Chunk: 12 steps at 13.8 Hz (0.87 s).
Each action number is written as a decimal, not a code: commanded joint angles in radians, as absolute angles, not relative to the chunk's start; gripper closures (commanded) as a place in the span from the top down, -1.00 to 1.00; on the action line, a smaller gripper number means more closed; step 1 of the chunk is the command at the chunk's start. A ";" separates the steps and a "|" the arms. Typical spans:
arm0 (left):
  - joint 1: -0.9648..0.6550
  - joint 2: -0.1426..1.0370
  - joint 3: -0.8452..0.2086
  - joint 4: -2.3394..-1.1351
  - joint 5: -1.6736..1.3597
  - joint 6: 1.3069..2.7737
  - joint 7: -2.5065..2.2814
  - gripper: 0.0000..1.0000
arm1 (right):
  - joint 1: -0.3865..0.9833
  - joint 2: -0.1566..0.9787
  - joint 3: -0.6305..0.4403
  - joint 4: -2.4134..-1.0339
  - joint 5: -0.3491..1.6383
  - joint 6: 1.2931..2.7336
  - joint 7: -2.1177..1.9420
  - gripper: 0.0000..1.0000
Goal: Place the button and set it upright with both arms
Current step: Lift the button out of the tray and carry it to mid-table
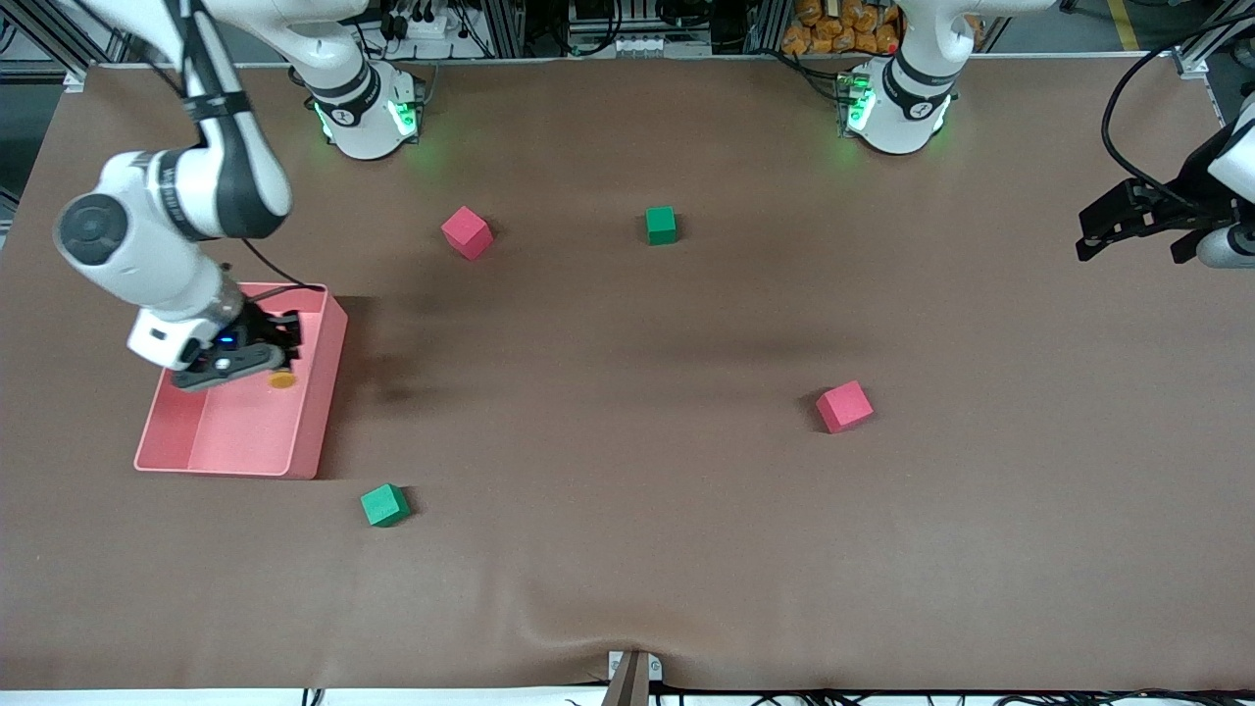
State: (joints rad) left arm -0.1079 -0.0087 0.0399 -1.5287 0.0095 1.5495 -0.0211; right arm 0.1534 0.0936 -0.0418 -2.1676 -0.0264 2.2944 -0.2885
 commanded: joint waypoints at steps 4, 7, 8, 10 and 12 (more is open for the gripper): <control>-0.112 -0.006 0.038 -1.519 0.000 1.554 -0.009 1.00 | 0.411 0.311 -0.052 -1.820 -0.020 2.108 -0.086 -1.00; -0.115 0.014 0.038 -1.520 0.000 1.554 -0.017 1.00 | 0.509 0.431 -0.054 -1.712 0.084 2.112 0.043 -1.00; -0.123 0.015 0.038 -1.520 0.000 1.554 -0.020 1.00 | 0.547 0.471 -0.054 -1.683 0.113 2.118 0.110 -1.00; -0.121 0.035 0.038 -1.517 0.002 1.554 -0.008 1.00 | 0.622 0.552 -0.054 -1.599 0.136 2.118 0.281 -1.00; -0.121 0.041 0.040 -1.511 0.000 1.554 -0.006 1.00 | 0.707 0.610 -0.054 -1.537 0.135 2.120 0.436 -1.00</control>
